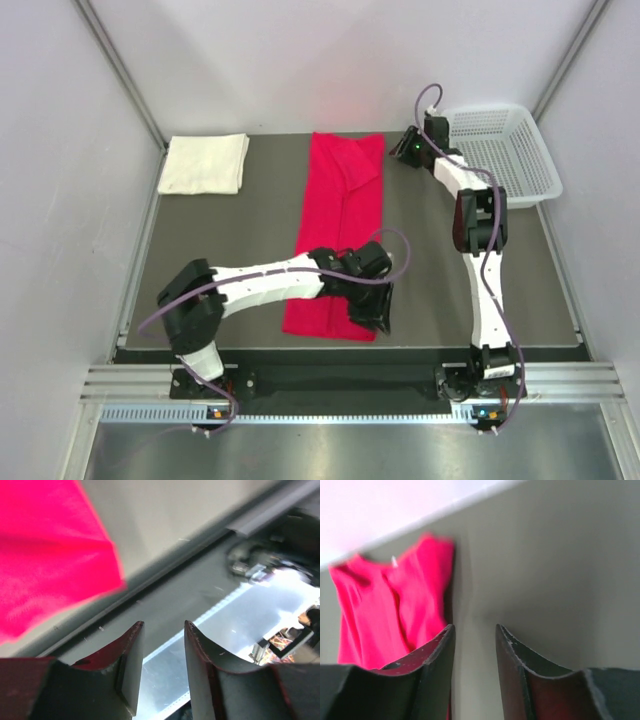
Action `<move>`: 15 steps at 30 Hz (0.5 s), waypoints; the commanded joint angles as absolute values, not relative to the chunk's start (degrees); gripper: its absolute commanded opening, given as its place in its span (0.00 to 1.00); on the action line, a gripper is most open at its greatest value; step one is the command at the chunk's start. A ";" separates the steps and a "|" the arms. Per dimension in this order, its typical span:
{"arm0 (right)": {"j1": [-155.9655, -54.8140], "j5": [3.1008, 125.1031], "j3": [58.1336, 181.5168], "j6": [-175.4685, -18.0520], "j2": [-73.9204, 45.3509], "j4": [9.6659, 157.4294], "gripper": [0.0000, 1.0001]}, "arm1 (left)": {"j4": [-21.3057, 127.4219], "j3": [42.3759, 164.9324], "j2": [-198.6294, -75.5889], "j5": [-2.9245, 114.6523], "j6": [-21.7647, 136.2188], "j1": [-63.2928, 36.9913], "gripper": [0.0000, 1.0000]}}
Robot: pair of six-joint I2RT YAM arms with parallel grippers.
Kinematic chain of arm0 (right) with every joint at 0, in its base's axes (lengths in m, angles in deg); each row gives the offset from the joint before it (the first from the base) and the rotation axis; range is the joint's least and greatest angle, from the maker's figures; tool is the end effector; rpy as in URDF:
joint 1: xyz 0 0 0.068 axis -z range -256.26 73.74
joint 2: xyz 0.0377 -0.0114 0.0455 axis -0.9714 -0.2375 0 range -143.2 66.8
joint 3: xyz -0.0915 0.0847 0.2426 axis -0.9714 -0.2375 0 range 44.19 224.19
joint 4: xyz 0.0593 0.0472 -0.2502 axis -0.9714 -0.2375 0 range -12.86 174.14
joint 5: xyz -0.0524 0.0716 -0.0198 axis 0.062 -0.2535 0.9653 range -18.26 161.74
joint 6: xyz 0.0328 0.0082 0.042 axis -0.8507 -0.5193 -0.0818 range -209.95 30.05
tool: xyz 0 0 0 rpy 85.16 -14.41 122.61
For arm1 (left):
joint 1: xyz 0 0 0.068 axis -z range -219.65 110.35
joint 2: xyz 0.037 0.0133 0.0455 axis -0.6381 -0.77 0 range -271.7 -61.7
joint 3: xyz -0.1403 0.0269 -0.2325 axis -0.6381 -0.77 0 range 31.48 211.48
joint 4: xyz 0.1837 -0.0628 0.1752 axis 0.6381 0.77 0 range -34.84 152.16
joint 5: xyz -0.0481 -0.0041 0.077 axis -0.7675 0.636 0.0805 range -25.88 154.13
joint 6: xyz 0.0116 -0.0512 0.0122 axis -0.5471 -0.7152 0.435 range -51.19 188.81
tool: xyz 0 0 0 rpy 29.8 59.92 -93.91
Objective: Fold and stack the t-shirts
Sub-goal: Fold the tshirt
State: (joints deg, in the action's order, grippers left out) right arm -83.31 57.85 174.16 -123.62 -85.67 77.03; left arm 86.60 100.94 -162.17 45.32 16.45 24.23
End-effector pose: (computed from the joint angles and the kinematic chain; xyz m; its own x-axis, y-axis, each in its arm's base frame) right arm 0.5922 0.0819 0.1436 -0.5890 0.4696 -0.6577 0.0005 0.8140 0.5808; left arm 0.1477 -0.3271 0.2029 -0.9634 0.2622 -0.0561 0.2501 0.8031 -0.5408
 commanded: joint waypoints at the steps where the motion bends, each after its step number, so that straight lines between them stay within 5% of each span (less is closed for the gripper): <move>1: -83.73 55.58 166.74 -118.95 -70.36 70.26 0.40 | 94.79 107.42 -153.74 48.03 22.74 22.50 0.44; 15: -93.21 45.90 106.98 -119.39 -25.89 65.51 0.59 | 94.63 84.23 -135.09 49.89 32.15 -11.05 0.51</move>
